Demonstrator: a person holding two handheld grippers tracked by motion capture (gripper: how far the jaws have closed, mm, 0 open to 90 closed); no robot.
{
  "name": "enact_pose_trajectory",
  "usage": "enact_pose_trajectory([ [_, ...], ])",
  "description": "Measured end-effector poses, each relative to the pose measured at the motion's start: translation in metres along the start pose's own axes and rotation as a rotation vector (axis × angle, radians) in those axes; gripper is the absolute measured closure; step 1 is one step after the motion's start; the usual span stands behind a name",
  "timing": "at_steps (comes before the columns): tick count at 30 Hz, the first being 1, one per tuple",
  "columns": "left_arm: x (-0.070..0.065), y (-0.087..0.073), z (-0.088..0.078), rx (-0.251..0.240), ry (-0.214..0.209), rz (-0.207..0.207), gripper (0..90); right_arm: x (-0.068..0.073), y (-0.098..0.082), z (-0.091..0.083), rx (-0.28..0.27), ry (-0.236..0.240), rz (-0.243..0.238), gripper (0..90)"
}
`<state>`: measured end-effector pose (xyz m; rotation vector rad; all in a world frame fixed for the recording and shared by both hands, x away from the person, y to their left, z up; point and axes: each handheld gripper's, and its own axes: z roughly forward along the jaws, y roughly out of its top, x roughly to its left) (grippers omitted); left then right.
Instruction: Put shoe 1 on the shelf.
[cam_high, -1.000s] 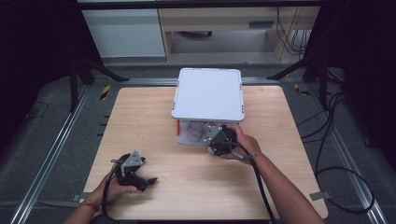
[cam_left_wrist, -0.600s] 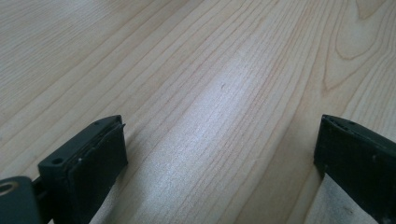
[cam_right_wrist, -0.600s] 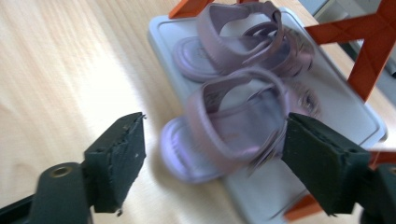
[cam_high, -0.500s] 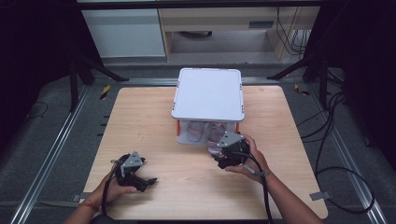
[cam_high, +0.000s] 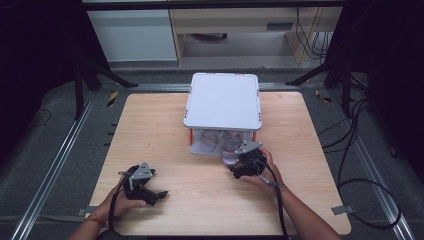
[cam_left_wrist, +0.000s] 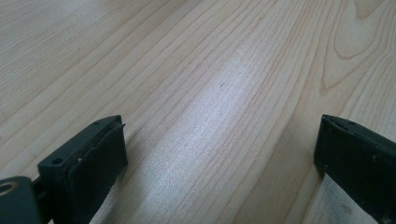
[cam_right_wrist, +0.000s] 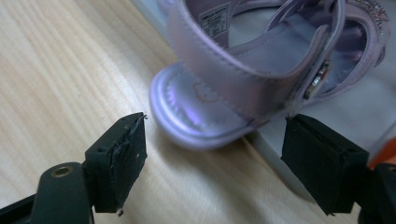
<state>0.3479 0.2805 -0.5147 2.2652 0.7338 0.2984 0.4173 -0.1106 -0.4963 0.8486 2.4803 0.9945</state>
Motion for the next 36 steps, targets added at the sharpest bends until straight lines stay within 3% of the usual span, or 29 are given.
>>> enact_pose_trajectory([
  [10,0.001,0.001,0.001,0.001,-0.009,0.007,0.7,-0.011,0.008,0.015,0.004,0.043,0.024,19.0],
  [14,0.001,0.001,0.001,0.001,-0.01,0.007,0.7,-0.014,0.014,0.017,-0.002,0.055,-0.007,19.8],
  [20,0.001,0.001,0.001,0.001,-0.009,0.007,0.7,-0.021,0.019,0.024,-0.013,0.016,0.013,20.5],
  [29,0.001,0.001,0.001,0.001,-0.008,0.009,0.7,-0.03,0.022,0.035,-0.058,0.027,-0.006,20.5],
  [36,0.001,0.001,0.001,0.001,-0.009,0.007,0.7,-0.028,0.016,0.029,-0.074,0.01,0.059,17.8],
])
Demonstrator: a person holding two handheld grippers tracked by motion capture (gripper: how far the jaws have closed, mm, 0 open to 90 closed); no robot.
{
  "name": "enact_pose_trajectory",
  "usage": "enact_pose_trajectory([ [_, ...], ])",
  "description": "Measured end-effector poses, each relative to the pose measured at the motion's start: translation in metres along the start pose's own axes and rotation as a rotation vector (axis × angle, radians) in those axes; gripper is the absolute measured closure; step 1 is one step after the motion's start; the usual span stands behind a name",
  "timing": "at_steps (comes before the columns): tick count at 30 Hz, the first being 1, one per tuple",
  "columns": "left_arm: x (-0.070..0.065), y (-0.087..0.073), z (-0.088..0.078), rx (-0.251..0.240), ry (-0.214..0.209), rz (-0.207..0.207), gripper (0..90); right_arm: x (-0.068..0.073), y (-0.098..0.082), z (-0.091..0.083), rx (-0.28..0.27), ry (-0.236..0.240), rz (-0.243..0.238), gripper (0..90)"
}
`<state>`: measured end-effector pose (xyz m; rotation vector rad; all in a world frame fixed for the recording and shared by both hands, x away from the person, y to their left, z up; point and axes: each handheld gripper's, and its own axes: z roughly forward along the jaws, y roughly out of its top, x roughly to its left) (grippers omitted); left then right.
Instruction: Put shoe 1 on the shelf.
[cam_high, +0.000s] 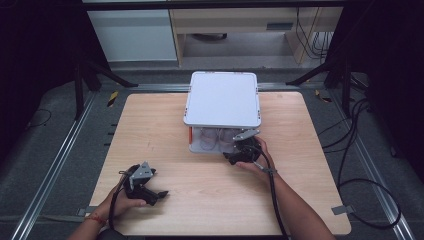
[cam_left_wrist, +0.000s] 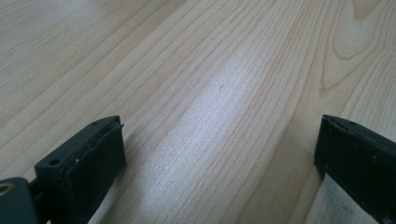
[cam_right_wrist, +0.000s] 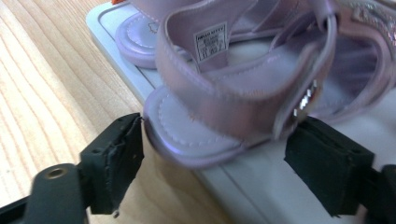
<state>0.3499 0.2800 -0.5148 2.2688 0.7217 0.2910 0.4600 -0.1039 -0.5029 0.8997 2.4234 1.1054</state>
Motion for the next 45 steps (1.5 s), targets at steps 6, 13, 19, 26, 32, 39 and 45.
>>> enact_pose_trajectory([
  [6,0.0,0.0,0.0,0.0,0.002,0.001,0.7,0.001,-0.003,0.005,0.019,-0.01,0.039,18.7],
  [13,0.0,0.0,0.0,0.0,0.001,0.001,0.7,-0.002,-0.002,0.011,-0.007,0.007,0.059,19.3],
  [19,0.0,0.0,0.0,0.0,0.001,0.001,0.7,-0.007,0.003,0.014,-0.025,0.051,0.018,23.3],
  [26,0.0,0.0,0.0,0.0,0.002,0.002,0.7,-0.006,0.003,0.014,-0.032,0.038,0.035,24.9],
  [32,0.0,0.0,0.0,0.0,0.002,0.001,0.8,0.0,-0.001,0.013,-0.038,0.007,0.058,17.2],
  [39,0.0,0.0,0.0,0.0,0.003,0.002,0.8,0.005,0.003,-0.002,-0.02,0.022,0.034,12.4],
  [45,-0.001,0.0,-0.001,0.0,0.004,0.002,0.9,0.012,0.0,-0.029,0.061,0.045,-0.036,11.5],
])
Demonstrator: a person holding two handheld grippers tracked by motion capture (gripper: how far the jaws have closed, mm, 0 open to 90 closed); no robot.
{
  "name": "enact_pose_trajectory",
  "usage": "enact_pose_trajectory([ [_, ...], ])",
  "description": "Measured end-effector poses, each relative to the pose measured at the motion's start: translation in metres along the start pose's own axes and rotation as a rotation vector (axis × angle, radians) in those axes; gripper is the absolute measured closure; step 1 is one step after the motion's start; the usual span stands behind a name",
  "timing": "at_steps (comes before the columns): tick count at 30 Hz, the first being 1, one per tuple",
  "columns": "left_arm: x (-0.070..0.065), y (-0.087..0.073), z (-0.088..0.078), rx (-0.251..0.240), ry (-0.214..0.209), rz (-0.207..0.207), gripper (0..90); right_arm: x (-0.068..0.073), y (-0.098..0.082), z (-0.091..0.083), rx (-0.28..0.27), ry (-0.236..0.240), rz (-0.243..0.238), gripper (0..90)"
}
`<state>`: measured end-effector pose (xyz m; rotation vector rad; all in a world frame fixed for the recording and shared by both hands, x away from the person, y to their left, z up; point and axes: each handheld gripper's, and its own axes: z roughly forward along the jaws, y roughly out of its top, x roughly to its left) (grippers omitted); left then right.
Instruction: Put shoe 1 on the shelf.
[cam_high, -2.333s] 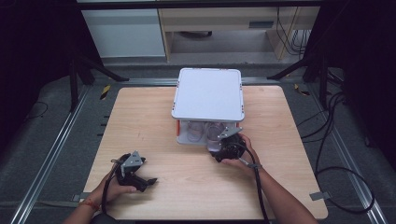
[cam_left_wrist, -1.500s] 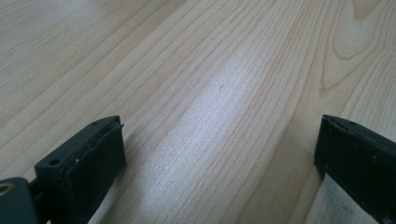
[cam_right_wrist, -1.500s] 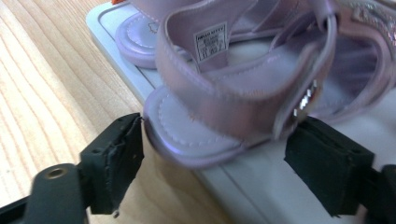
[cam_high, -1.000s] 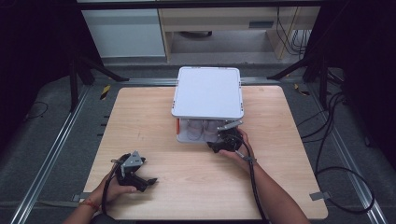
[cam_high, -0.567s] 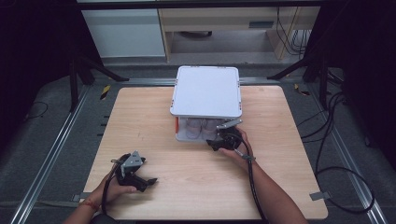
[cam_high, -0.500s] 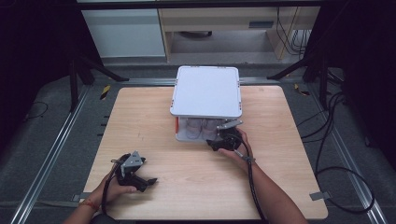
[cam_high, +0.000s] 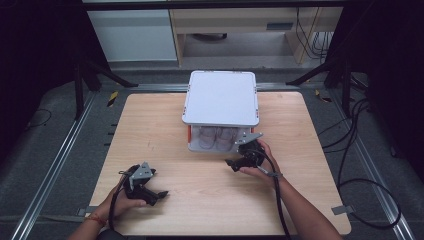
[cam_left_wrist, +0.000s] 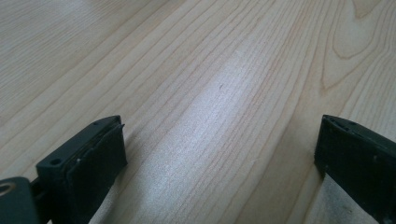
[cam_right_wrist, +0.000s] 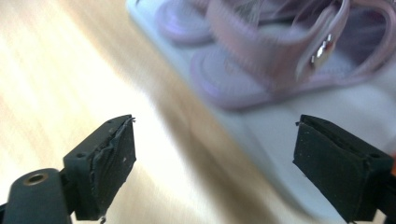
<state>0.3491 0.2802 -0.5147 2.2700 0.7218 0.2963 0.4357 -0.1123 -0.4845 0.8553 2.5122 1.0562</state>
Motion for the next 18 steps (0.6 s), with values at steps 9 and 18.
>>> enact_pose_trajectory([
  [9,0.0,0.0,0.0,0.0,0.0,-0.001,0.9,0.003,-0.023,-0.05,0.039,-0.03,-0.065,11.2],
  [18,0.0,0.0,0.0,0.0,0.0,-0.002,1.0,0.0,-0.045,-0.086,0.053,-0.066,-0.049,12.1],
])
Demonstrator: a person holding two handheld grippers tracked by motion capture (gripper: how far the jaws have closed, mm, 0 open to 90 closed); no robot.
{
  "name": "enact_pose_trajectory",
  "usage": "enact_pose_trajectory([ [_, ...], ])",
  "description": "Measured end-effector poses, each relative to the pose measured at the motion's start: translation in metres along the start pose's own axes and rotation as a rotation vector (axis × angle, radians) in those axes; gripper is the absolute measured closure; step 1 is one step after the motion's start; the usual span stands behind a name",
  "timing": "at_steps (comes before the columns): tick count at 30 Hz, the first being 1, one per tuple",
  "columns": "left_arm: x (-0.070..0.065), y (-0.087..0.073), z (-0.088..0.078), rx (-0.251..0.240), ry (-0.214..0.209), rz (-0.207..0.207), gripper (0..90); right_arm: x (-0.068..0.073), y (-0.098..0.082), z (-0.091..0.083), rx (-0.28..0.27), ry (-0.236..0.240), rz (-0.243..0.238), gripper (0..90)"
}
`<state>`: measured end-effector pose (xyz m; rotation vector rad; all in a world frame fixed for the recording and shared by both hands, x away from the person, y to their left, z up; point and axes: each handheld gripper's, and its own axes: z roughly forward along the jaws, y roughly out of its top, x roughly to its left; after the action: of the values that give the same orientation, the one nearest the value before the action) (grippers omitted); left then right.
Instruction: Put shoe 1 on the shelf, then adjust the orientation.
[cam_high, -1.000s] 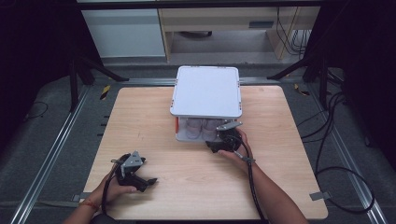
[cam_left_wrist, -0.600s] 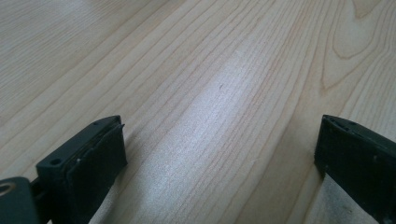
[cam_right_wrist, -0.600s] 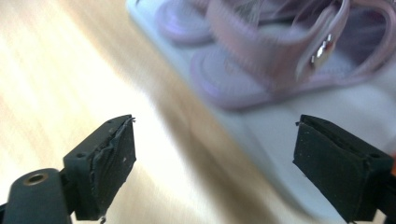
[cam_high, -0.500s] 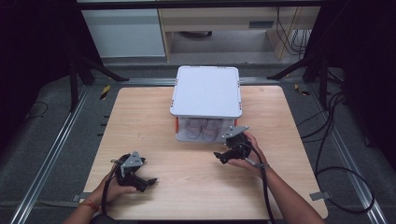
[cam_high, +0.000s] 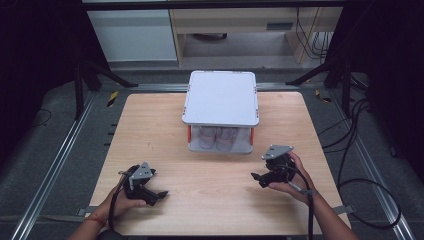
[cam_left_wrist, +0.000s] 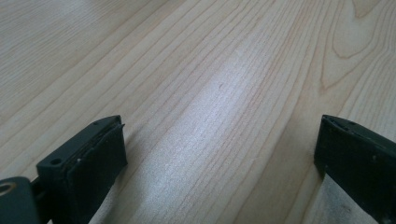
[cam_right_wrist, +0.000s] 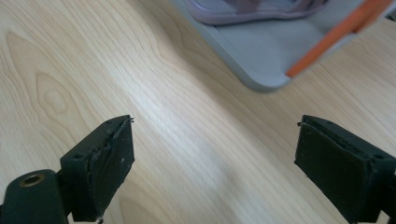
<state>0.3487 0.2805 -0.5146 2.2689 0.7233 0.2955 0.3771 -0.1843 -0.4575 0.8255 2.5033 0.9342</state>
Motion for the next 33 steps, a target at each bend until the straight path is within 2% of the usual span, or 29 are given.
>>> enact_pose_trajectory([
  [4,0.0,0.0,0.0,0.0,-0.001,-0.001,1.0,-0.002,-0.013,-0.011,0.015,-0.013,0.009,12.0],
  [9,0.0,0.0,0.0,-0.001,0.0,-0.001,1.1,-0.007,-0.028,-0.022,0.016,-0.031,0.054,12.0],
  [16,0.0,-0.001,-0.001,0.002,0.002,0.001,1.1,-0.008,-0.046,-0.036,0.019,-0.031,0.058,11.6],
  [20,-0.001,-0.001,-0.001,0.002,0.005,-0.002,1.1,-0.01,-0.061,-0.044,0.014,-0.05,0.072,11.4],
  [30,0.0,-0.001,-0.001,0.002,0.0,0.0,1.1,-0.017,-0.104,-0.055,0.012,-0.075,0.149,9.7],
  [33,0.0,-0.001,-0.001,-0.001,0.0,-0.002,1.0,-0.02,-0.118,-0.058,0.005,-0.08,0.193,9.6],
])
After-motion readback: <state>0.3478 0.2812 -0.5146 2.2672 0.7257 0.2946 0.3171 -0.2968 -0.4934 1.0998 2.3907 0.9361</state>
